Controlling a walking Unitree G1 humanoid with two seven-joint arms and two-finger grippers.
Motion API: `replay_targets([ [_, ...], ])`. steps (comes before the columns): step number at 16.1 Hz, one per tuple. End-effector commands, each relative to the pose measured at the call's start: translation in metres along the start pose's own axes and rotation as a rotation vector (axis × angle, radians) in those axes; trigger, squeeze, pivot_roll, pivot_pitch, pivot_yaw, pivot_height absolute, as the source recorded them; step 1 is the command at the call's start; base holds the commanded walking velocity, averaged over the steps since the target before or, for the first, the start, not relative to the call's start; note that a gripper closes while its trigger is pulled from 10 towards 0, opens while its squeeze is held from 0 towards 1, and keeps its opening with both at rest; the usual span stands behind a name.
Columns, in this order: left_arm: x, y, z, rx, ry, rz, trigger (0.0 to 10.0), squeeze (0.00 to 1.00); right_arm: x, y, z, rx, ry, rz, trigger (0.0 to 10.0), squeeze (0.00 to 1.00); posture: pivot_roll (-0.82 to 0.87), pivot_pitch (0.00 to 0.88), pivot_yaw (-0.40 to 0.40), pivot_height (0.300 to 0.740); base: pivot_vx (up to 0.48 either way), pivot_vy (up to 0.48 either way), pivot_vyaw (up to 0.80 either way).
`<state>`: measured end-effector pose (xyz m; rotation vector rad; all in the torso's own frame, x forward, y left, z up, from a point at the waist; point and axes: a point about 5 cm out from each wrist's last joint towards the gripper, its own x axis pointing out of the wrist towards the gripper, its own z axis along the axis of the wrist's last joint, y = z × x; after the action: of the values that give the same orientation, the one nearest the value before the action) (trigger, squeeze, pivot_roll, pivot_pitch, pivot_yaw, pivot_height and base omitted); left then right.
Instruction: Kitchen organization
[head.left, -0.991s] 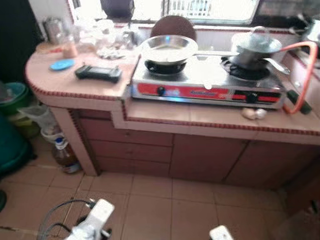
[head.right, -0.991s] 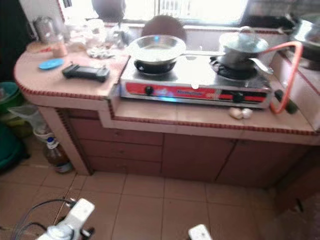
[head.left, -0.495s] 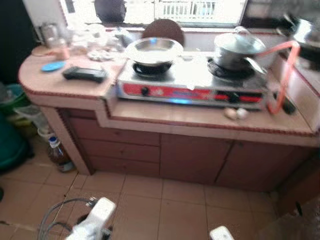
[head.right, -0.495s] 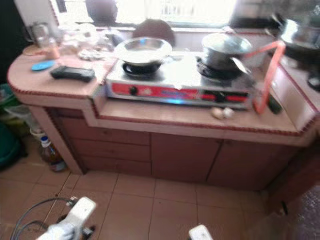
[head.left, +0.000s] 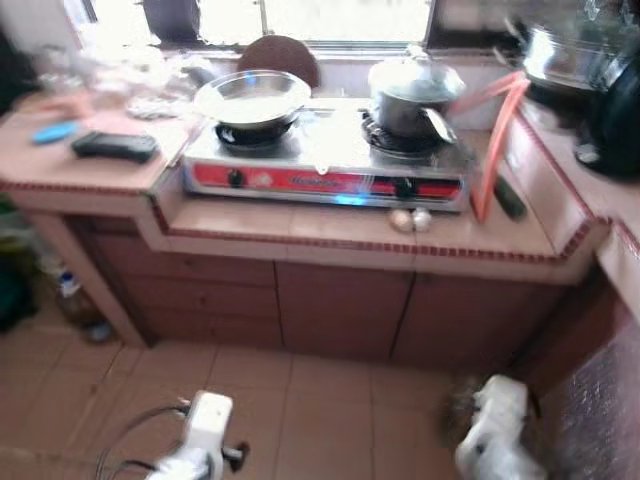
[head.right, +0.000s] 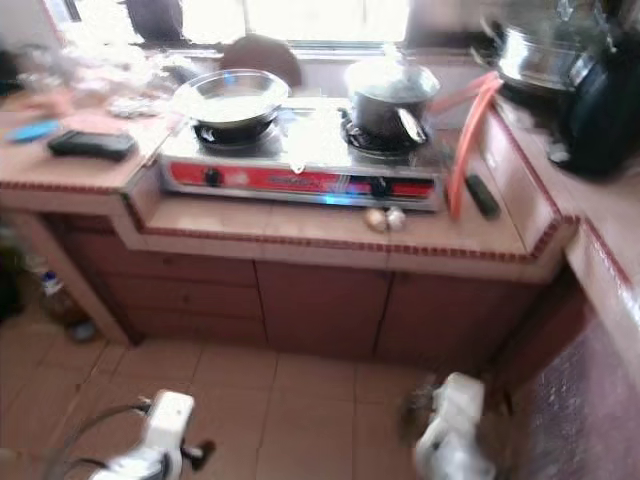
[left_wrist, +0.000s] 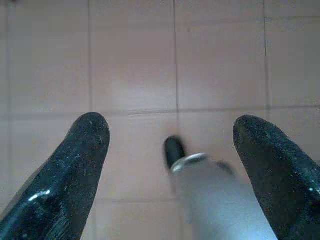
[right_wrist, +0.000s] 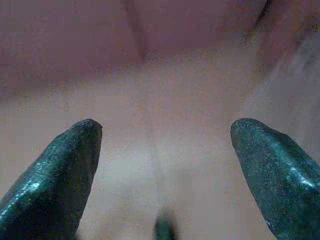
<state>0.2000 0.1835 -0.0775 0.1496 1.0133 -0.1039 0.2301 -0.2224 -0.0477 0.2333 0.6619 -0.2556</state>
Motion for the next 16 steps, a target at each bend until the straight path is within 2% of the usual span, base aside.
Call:
replay_targets([
  [1, -0.003, 0.019, -0.006, -0.015, 0.018, 0.051, 10.0, 0.00, -0.005, 0.011, -0.024, 0.007, 0.085, 0.029, 10.0, 0.00, 0.17, 0.000, -0.030, 0.740, 0.000, 0.000, 0.00],
  [4, 0.001, 0.004, 0.018, -0.019, -0.030, 0.017, 10.0, 0.00, -0.007, 0.019, -0.033, -0.013, 0.112, 0.056, 10.0, 0.00, 0.17, 0.000, -0.034, 0.740, 0.000, 0.000, 0.00],
  [6, 0.001, 0.005, 0.017, -0.007, -0.029, 0.021, 10.0, 0.00, -0.009, 0.022, -0.038, -0.022, 0.127, 0.071, 10.0, 0.00, 0.17, 0.000, -0.033, 0.740, 0.000, 0.000, 0.00],
  [9, 0.000, 0.009, 0.013, 0.007, -0.020, 0.030, 10.0, 0.00, -0.011, 0.018, -0.043, -0.042, 0.148, 0.075, 10.0, 0.00, 0.17, 0.000, -0.031, 0.740, 0.000, 0.000, 0.00],
  [11, 0.000, 0.009, 0.012, -0.031, -0.023, 0.037, 10.0, 0.00, -0.013, 0.015, -0.049, -0.049, 0.171, 0.076, 10.0, 0.00, 0.17, 0.000, -0.030, 0.740, 0.000, 0.000, 0.00],
  [12, 0.000, 0.009, 0.012, -0.075, -0.022, 0.042, 10.0, 0.00, -0.016, 0.013, -0.055, -0.068, 0.196, 0.082, 10.0, 0.00, 0.17, 0.000, -0.033, 0.740, 0.000, 0.000, 0.00],
  [14, 0.000, 0.008, 0.012, -0.074, -0.020, 0.040, 10.0, 0.00, -0.019, 0.009, -0.062, -0.092, 0.220, 0.080, 10.0, 0.00, 0.17, 0.000, -0.033, 0.740, 0.000, 0.000, 0.00],
  [16, 0.000, 0.006, 0.010, -0.072, -0.017, 0.035, 10.0, 0.00, -0.021, 0.008, -0.066, -0.096, 0.238, 0.086, 10.0, 0.00, 0.17, 0.000, -0.033, 0.740, 0.000, 0.304, -0.79],
])
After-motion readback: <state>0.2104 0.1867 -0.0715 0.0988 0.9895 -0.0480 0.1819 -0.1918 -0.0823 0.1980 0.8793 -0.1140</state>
